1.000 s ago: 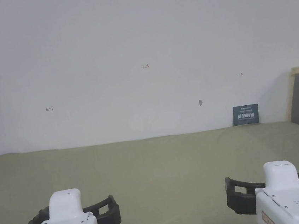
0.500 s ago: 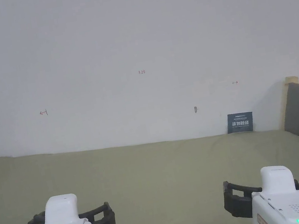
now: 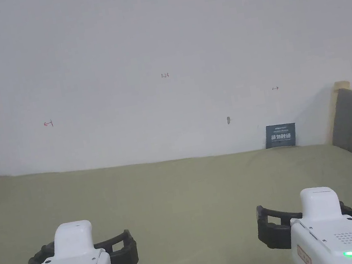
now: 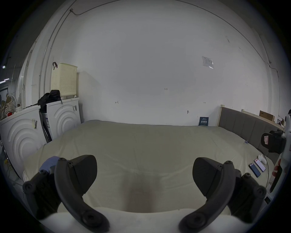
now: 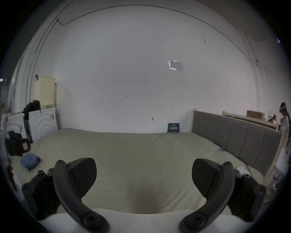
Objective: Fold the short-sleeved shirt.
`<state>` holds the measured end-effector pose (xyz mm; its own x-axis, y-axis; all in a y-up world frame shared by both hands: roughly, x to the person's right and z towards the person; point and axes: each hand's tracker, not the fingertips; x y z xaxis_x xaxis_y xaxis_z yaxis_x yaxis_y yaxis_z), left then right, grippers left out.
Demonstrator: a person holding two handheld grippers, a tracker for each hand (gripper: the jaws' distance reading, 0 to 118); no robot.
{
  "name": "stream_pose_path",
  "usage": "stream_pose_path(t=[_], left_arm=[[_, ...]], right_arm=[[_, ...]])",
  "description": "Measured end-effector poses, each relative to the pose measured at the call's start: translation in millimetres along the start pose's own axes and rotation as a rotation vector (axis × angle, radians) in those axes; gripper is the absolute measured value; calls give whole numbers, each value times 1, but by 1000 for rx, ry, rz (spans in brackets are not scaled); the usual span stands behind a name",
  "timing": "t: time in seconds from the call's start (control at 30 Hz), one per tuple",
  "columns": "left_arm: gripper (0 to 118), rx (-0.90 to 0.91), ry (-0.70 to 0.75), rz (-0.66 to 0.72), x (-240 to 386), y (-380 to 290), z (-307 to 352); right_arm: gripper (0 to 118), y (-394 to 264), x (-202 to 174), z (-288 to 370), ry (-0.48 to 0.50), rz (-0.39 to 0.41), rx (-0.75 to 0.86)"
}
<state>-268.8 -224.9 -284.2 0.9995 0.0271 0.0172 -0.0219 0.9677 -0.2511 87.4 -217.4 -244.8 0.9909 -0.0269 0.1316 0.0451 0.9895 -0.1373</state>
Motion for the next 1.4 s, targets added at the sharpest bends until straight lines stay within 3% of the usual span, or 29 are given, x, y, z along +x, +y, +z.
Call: stream_pose_path(t=[0.07, 0.27, 0.33, 0.47, 0.63, 0.73, 0.83, 1.0, 1.27, 1.4], left_arm=[[118, 2, -2, -3, -1, -1, 0], [118, 2, -2, -1, -4, 0, 0], [118, -8, -12, 13, -6, 2, -4], [118, -6, -4, 14, -5, 5, -8], [118, -7, -11, -7, -4, 8, -8], [118, -26, -13, 4, -3, 9, -8], [118, -25, -10, 8, -4, 8, -9], [118, -34, -1, 1, -4, 5, -9], [118, -35, 2, 2, -4, 9, -8], [118, -25, -11, 7, -3, 9, -5]], right_arm=[[118, 0, 2, 0, 4, -26, -4], [118, 0, 3, -3, -3, 10, 5], [118, -2, 5, -10, 19, -8, -54], [118, -9, 5, -14, -45, 11, -85], [118, -4, 10, -18, -1, -41, -219], [118, 3, 3, -22, -79, 26, -274], [118, 6, -3, -22, -95, 84, -253], [118, 12, 1, -18, 0, 17, -243], [118, 25, 4, -12, 7, 8, -200], [118, 26, 4, -15, -53, 18, -191]])
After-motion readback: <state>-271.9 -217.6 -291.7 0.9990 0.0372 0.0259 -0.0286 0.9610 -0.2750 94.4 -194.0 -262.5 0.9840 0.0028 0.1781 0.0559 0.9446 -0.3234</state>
